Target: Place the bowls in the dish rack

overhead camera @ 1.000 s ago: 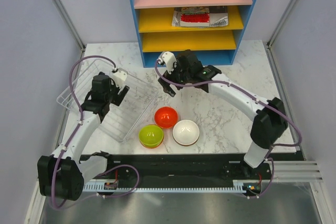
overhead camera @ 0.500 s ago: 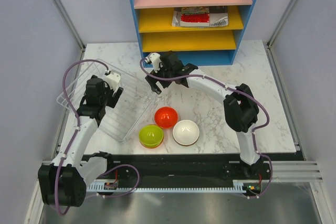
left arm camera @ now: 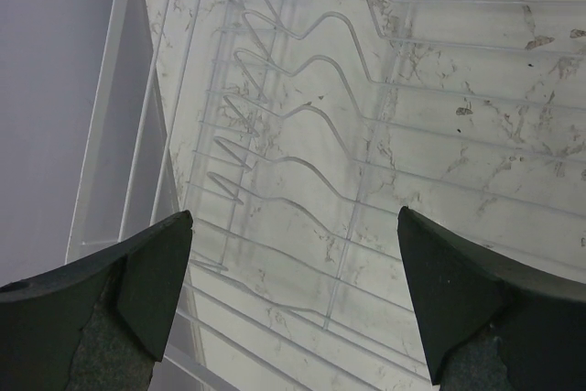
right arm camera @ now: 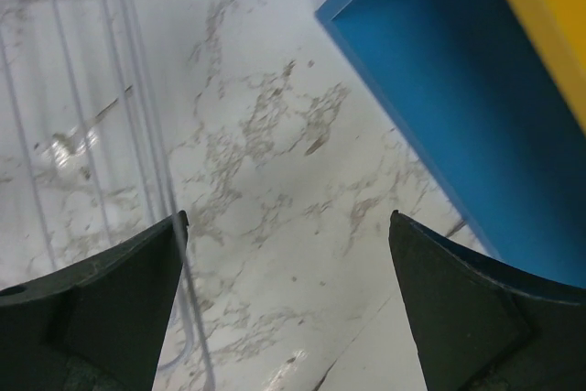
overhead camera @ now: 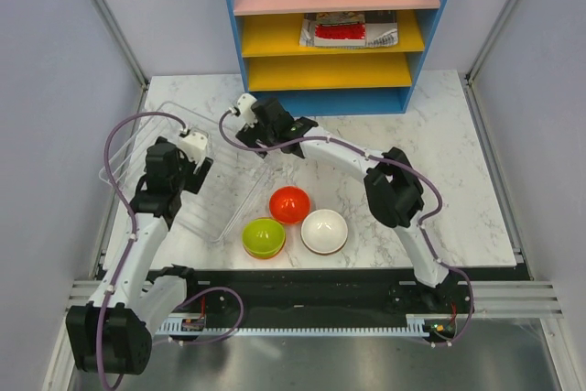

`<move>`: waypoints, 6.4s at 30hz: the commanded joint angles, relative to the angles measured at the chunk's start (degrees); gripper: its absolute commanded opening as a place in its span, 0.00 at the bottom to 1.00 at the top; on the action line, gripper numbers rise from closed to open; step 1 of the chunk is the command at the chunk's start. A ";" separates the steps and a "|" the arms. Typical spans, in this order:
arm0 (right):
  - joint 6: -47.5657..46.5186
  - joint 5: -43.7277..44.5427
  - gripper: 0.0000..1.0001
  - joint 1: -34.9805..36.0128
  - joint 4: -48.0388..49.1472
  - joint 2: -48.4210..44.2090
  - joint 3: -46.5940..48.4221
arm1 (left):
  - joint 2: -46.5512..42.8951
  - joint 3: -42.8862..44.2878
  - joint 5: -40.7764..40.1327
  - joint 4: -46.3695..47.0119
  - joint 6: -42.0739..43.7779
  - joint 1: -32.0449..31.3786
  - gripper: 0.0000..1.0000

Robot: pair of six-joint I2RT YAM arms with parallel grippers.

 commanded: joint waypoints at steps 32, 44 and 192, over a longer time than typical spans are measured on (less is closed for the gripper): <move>-20.09 30.49 0.98 -3.78 19.48 14.33 20.75 | -5.64 -3.39 1.70 -3.26 -2.09 0.48 1.00; -8.41 20.04 0.98 -3.69 7.18 2.13 16.44 | -5.99 -4.09 2.84 -3.35 -2.97 0.48 1.00; 22.97 -16.69 0.98 -9.76 0.15 -23.20 -19.25 | 47.27 35.28 24.29 -0.80 4.76 22.72 0.94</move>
